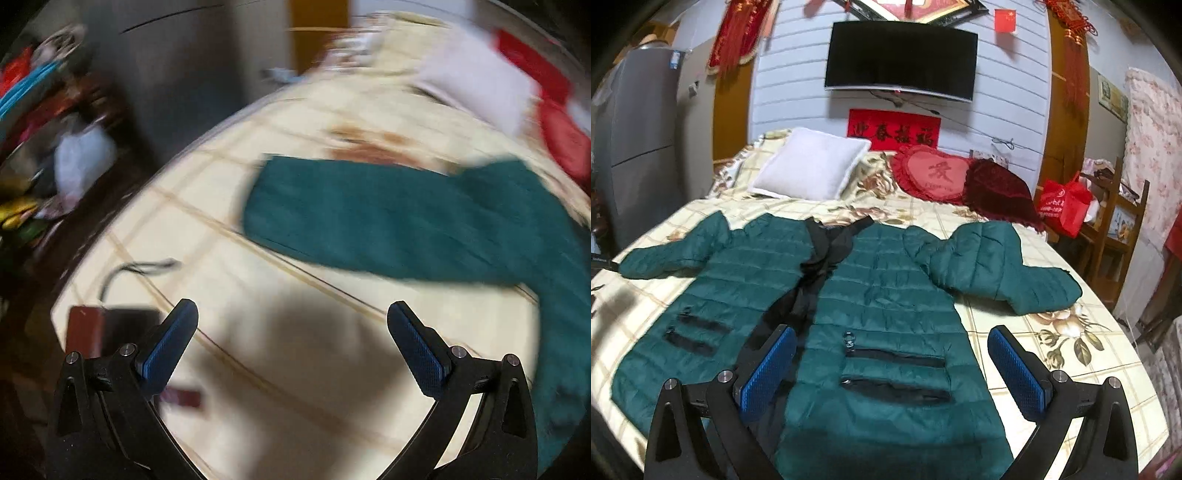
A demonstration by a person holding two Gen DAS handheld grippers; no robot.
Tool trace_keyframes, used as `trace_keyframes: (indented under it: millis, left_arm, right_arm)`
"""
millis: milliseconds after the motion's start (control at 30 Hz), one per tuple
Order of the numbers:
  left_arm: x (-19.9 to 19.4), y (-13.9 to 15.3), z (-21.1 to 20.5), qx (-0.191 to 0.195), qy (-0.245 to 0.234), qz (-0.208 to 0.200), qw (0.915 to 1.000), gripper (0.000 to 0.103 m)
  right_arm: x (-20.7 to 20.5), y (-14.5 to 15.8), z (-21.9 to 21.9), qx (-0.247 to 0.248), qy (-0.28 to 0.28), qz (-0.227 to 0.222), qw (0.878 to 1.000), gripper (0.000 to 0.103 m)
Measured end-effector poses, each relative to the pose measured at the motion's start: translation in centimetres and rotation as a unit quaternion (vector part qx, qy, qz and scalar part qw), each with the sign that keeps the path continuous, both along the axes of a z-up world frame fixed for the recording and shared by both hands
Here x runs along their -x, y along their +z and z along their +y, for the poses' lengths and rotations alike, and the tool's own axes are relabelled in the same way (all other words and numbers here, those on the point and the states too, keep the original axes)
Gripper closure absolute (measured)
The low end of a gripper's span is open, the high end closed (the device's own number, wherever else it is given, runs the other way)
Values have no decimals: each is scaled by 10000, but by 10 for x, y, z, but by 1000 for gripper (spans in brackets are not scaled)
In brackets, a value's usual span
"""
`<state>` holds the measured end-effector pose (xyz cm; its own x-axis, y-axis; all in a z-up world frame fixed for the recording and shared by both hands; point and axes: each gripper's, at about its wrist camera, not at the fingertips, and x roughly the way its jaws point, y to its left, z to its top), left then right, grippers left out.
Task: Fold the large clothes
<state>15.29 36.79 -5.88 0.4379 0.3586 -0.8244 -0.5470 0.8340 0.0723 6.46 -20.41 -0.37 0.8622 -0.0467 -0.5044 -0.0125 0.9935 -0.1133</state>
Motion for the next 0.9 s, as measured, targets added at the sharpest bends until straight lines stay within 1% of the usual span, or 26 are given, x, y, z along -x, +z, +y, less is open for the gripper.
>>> trace_keyframes:
  millis: [67, 133, 200, 267, 300, 400, 433, 500, 567, 600, 633, 667, 700, 767, 800, 900]
  left_arm:
    - [-11, -15, 36, 129, 320, 29, 9994, 0]
    - [-20, -23, 54, 330, 399, -71, 9986, 0]
    - [-34, -32, 69, 568, 379, -200, 9975, 0]
    - [-47, -38, 71, 690, 256, -285, 9969, 0]
    - [-53, -40, 70, 700, 238, -253, 9969, 1]
    - [-71, -50, 68, 1014, 145, -243, 9944, 8]
    - [-75, -50, 64, 917, 136, -282, 9953, 9]
    - [-81, -49, 59, 860, 113, -270, 9959, 9]
    - [-83, -48, 55, 715, 118, -267, 9970, 18]
    - [-83, -47, 53, 702, 92, -333, 9969, 35]
    - [-84, -47, 53, 746, 71, -394, 9964, 63]
    - [-84, -46, 53, 878, 16, -477, 9950, 76]
    - [-85, -44, 51, 1008, -32, -517, 9936, 83]
    - [-86, -39, 41, 770, -92, -468, 9959, 87]
    - [-84, -34, 35, 657, -123, -535, 9963, 87]
    - [-71, -2, 21, 491, -109, -987, 9938, 88]
  right_arm:
    - [-6, -3, -4, -146, -60, 109, 9998, 0]
    - [-9, -7, -4, -62, -149, 155, 9997, 0]
    - [-16, -14, -3, 120, -191, 331, 9992, 0]
    - [-24, -22, -5, -5, -178, 586, 9981, 0]
    - [-26, -25, -7, -98, -165, 654, 9977, 0]
    - [-34, -31, -11, -345, -189, 897, 9952, 0]
    - [-35, -32, -10, -359, -179, 899, 9951, 0]
    - [-35, -32, -5, -255, -153, 874, 9957, 0]
    - [-35, -33, 1, -108, -127, 847, 9963, 0]
    - [-35, -33, 3, -37, -109, 856, 9963, 0]
    - [-35, -34, 5, -5, -102, 866, 9962, 0]
    - [-35, -34, 5, -2, -98, 868, 9962, 0]
    - [-36, -34, 5, -8, -102, 868, 9962, 0]
    - [-37, -34, 4, -17, -142, 885, 9960, 0]
    - [-37, -34, 3, -30, -161, 880, 9960, 0]
    - [-36, -32, -1, -70, -244, 834, 9962, 0]
